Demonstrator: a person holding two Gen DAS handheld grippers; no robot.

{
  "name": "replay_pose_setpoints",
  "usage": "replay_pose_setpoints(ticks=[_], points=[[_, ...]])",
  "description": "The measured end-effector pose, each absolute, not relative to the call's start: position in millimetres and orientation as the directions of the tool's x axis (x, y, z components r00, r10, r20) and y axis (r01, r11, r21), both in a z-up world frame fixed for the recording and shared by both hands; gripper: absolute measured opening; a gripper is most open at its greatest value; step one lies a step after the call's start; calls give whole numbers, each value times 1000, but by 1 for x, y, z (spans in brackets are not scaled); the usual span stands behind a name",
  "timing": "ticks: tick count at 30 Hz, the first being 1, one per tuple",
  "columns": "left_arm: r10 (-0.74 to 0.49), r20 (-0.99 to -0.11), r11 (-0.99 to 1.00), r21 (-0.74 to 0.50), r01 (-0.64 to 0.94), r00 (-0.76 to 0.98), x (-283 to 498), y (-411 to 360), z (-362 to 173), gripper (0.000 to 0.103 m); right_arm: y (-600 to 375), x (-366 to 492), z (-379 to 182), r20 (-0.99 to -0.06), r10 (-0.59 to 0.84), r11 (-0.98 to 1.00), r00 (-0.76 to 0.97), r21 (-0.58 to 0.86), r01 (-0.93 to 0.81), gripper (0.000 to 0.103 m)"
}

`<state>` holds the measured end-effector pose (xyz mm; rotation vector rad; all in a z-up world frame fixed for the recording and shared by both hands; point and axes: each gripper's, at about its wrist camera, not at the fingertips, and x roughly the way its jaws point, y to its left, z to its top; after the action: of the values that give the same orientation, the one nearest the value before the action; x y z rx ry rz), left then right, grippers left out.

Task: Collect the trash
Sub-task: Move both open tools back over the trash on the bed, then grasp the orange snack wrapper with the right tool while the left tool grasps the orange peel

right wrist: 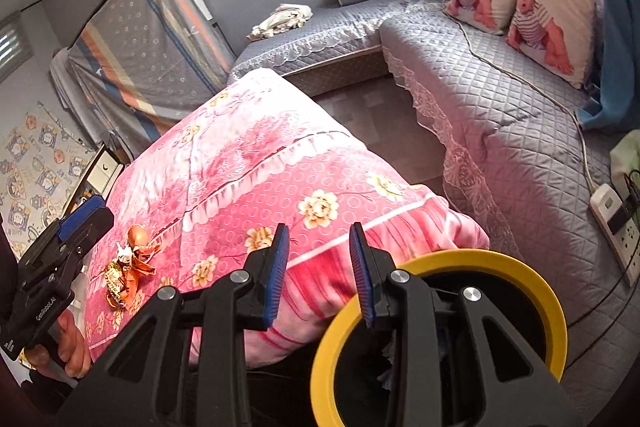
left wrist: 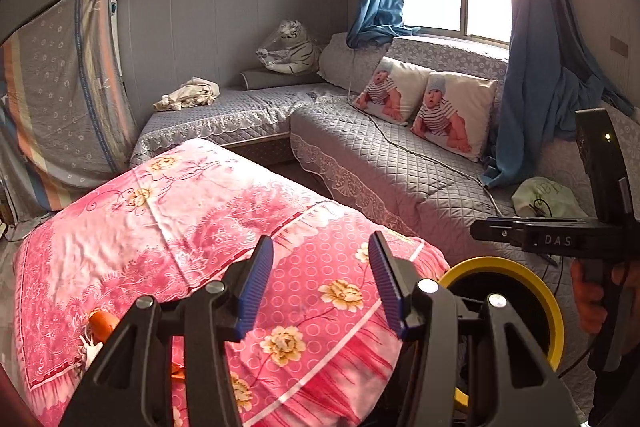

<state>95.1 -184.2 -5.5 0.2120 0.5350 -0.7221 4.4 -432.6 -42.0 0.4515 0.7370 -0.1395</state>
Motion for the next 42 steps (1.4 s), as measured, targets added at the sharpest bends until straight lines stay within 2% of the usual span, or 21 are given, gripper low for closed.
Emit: replay_pose_setpoints(ticks=[10, 25, 42], points=[[-511, -512, 804, -2, 594, 690, 103, -132, -1, 47, -365, 62, -25, -668, 148, 944, 729, 316, 98, 29], [-424, -499, 885, -49, 463, 756, 125, -55, -2, 47, -277, 137, -23, -701, 249, 958, 668, 280, -64, 30], [-323, -583, 945, -162, 283, 746, 163, 36, -49, 47, -195, 204, -75, -793, 338, 941, 506, 290, -175, 30]])
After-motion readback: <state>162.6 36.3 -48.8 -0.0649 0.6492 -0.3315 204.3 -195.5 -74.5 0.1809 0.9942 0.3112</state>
